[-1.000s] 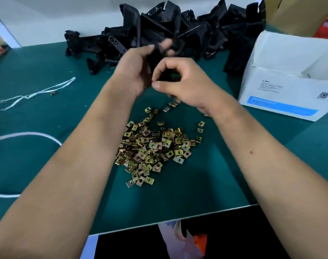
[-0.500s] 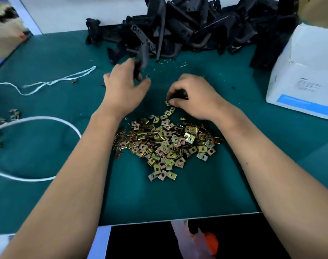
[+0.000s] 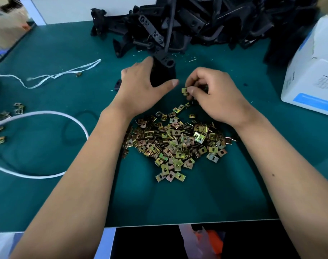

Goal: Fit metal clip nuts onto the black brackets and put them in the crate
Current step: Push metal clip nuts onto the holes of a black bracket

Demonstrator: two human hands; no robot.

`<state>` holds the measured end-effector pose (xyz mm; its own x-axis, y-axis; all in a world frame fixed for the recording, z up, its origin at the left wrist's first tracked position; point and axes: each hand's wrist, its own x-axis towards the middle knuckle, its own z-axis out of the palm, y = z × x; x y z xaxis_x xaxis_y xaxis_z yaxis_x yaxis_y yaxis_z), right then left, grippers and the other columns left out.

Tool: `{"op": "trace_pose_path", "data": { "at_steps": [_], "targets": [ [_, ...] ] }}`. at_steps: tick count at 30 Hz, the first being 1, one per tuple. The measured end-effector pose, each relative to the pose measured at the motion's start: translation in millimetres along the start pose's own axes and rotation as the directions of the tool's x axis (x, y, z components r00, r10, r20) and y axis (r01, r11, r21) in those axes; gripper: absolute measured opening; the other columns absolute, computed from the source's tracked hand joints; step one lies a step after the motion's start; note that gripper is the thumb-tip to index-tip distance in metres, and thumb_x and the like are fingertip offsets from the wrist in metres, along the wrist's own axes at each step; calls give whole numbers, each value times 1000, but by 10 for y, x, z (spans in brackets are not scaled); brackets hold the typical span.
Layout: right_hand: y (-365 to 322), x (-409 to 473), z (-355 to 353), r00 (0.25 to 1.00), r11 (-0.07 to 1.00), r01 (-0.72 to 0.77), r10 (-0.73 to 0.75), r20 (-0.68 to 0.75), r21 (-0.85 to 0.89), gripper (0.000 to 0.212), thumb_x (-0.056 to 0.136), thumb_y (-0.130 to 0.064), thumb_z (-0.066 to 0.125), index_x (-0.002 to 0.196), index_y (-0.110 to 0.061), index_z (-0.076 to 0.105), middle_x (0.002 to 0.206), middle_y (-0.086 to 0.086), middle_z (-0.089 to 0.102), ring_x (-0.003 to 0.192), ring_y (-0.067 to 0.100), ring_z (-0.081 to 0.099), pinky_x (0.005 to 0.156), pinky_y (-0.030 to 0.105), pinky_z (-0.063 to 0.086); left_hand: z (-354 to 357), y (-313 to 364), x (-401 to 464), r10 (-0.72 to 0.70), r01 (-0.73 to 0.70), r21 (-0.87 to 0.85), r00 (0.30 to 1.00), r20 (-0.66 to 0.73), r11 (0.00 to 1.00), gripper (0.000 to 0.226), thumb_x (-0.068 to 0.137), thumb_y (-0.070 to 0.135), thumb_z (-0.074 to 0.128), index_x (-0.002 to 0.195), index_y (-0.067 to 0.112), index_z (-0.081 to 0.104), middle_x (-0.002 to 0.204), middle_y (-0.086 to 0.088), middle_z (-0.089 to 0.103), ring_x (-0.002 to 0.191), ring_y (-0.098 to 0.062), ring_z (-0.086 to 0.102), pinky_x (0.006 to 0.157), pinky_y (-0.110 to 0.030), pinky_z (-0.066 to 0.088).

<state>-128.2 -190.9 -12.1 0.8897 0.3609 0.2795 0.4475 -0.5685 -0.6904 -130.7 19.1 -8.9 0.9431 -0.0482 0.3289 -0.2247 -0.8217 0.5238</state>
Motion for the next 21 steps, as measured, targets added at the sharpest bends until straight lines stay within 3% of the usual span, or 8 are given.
{"op": "trace_pose_path", "data": {
  "at_steps": [2, 5, 10, 14, 17, 21],
  "targets": [
    [7, -10, -7, 1000, 1000, 10, -10, 6, -20, 7, 95, -10, 67, 98, -16, 69, 83, -4, 73, 80, 11, 69, 74, 20, 52, 22, 43, -26, 24, -24, -45, 1000, 9, 999, 53, 83, 60, 62, 106, 13, 56, 94, 8, 59, 95, -22, 57, 97, -53, 46],
    [27, -14, -13, 999, 996, 30, -26, 41, -85, 12, 93, -11, 69, 100, -19, 75, 83, -10, 70, 78, 6, 65, 69, 9, 43, 49, 80, -49, 27, -24, -61, 998, 50, 998, 59, 83, 65, 60, 113, 14, 59, 105, 7, 65, 106, -23, 60, 102, -54, 44],
    [24, -10, -17, 990, 992, 51, -35, 137, -114, 13, 91, -17, 74, 102, -23, 79, 93, -13, 72, 84, 2, 65, 76, 7, 44, 60, 59, -47, -21, 25, -49, 997, 74, 998, 68, 83, 74, 53, 117, 16, 63, 111, 5, 68, 111, -21, 60, 107, -52, 40],
    [40, -8, -17, 985, 990, 48, -24, 172, -134, 9, 86, -28, 82, 90, -27, 74, 84, -15, 69, 76, -4, 61, 67, 7, 40, 64, 42, -48, -58, 64, -115, 997, 52, 991, 54, 89, 71, 51, 97, 18, 62, 90, 9, 64, 92, -15, 59, 102, -53, 43],
    [23, -15, -8, 997, 997, 38, -33, 73, -64, 12, 88, -29, 80, 89, -22, 71, 81, -10, 71, 75, 3, 65, 69, 15, 45, 70, 40, -40, -101, 97, -152, 995, -14, 984, 46, 95, 67, 47, 72, 27, 41, 69, 13, 47, 67, -4, 44, 85, -45, 38],
    [24, -21, -21, 999, 998, 36, -36, 13, 49, 5, 91, -22, 78, 96, -22, 79, 72, -10, 74, 72, -1, 70, 75, 11, 50, 67, 36, -30, -106, 102, -135, 994, -25, 986, 47, 98, 68, 45, 72, 29, 42, 71, 14, 49, 70, -5, 47, 93, -51, 43]
  ]
}}
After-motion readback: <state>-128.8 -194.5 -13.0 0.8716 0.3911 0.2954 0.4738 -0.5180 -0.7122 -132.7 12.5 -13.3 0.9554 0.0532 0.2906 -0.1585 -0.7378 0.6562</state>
